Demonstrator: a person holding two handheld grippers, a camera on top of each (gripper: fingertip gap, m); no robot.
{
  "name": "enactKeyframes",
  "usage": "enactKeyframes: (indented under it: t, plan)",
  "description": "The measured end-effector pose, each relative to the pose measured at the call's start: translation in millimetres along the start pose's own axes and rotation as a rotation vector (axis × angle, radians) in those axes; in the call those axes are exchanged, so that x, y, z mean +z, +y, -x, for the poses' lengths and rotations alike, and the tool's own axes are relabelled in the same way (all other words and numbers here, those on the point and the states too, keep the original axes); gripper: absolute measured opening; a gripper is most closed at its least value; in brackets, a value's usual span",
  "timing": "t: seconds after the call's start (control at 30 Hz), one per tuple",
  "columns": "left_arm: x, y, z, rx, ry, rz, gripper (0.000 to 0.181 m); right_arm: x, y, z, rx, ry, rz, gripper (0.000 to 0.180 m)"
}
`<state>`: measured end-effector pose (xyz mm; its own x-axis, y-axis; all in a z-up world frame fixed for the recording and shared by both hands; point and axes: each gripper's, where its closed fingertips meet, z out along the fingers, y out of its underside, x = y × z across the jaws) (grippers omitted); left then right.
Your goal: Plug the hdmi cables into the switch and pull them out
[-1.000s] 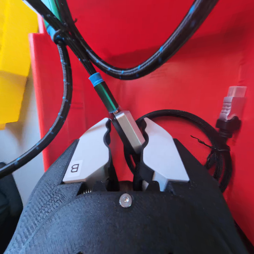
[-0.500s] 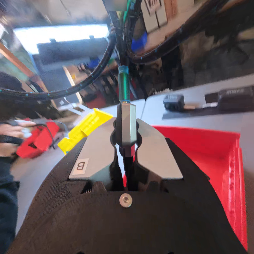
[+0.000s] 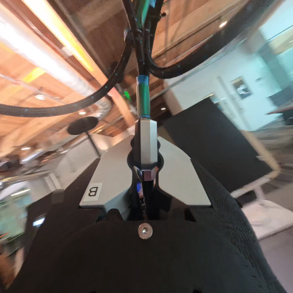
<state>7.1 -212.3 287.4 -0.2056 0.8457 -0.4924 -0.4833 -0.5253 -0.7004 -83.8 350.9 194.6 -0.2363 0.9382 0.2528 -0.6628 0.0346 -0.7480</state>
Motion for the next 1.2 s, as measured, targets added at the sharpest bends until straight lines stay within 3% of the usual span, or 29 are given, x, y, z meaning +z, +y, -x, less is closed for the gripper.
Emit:
enactKeyframes:
  t: [0.1, 0.17, 0.27, 0.37, 0.47, 0.57, 0.67, 0.73, 0.8, 0.93, 1.2]
  plan:
    - [-10.5, 8.6, -74.2, -0.114, 0.209, 0.006, 0.019, 4.6, -4.4, 36.4, 0.035, -0.149, 0.015, 0.069]
    - [-19.3, 30.0, -128.2, -0.196, 0.314, 0.024, 0.021, 7.1, -3.9, 68.8, 0.109, -0.274, 0.069, 0.048]
    - [-34.6, 74.0, -209.1, -0.336, 0.477, 0.093, 0.021, 4.5, -7.2, 138.8, 0.268, -0.579, 0.131, 0.029]
    - [-52.7, 114.2, -278.9, -0.471, 0.659, 0.175, 0.021, -11.0, 0.6, 223.0, 0.434, -0.936, 0.22, 0.025]
    - [-73.3, 133.7, -326.5, -0.56, 0.804, 0.164, 0.021, -33.8, 52.3, 300.1, 0.462, -1.096, 0.446, 0.03]
    - [-91.6, 142.8, -359.2, -0.614, 0.89, 0.198, 0.021, -57.7, 116.1, 337.6, 0.426, -0.984, 0.595, 0.048]
    - [-104.9, 149.9, -384.3, -0.562, 0.901, 0.232, 0.021, -56.0, 148.5, 326.8, 0.611, -0.698, 0.529, 0.038]
    - [-110.5, 151.4, -398.2, -0.493, 0.908, 0.243, 0.021, -57.2, 157.6, 321.4, 0.735, -0.619, 0.519, 0.038]
    - [-115.3, 147.3, -408.6, -0.454, 0.928, 0.229, 0.021, -61.2, 167.3, 329.2, 0.727, -0.627, 0.555, 0.044]
    - [-120.9, 143.4, -417.1, -0.402, 0.923, 0.2, 0.021, -65.5, 171.7, 340.2, 0.68, -0.616, 0.533, 0.024]
    - [-121.2, 158.2, -422.5, -0.318, 0.886, 0.2, 0.035, -77.1, 172.9, 359.8, 0.834, -0.652, 0.549, 0.021]
